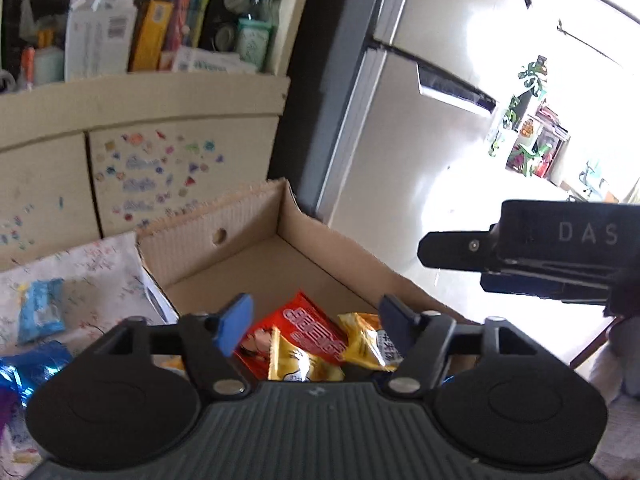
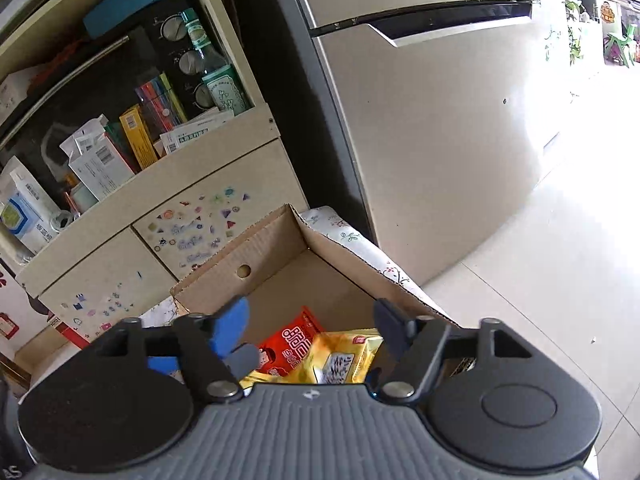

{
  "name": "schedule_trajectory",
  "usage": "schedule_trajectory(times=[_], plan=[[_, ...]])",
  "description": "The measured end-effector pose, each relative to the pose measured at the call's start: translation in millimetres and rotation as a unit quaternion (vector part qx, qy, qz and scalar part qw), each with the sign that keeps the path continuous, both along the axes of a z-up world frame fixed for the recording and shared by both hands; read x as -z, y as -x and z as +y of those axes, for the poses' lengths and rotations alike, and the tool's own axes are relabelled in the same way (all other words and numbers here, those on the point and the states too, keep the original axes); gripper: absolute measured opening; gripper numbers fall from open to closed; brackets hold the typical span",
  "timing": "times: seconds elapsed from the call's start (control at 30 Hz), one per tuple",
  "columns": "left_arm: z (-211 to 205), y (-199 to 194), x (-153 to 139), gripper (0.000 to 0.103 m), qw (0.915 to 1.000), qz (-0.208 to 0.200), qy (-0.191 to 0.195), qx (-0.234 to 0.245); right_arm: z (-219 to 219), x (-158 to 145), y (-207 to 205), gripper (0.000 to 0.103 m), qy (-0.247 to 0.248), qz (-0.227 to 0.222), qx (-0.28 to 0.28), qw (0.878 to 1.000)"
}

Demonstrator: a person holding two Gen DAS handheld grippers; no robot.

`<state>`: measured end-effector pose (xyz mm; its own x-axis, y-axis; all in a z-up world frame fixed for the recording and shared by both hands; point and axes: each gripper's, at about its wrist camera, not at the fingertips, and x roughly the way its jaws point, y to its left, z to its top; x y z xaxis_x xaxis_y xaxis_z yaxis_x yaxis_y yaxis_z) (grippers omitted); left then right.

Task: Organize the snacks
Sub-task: 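Lower both waffle bags into the box and open both tools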

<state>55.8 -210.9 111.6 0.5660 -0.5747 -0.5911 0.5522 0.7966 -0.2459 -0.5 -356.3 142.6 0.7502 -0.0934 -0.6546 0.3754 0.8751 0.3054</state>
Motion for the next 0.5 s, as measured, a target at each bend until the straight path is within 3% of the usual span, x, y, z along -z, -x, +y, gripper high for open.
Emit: schedule_trajectory(times=[0.17, 0.37, 0.5], plan=[[24.2, -2.2, -10.7, 0.077, 0.9996, 0.018, -0.003, -0.024, 7.1, -1.2, -1.2, 0.096, 0.009, 0.001, -0.011, 1.0], [57.4, 2.4, -13.2, 0.079, 0.9968, 0.024, -0.053, -0.054, 28.1, 1.5, -3.9, 0.103, 0.036, 0.005, -0.046, 0.998], [86.1, 8.4, -13.1, 0.08, 0.9951, 0.036, -0.056, -0.073, 46.4, 2.6, 0.6, 0.103, 0.053, -0.011, -0.067, 0.996]])
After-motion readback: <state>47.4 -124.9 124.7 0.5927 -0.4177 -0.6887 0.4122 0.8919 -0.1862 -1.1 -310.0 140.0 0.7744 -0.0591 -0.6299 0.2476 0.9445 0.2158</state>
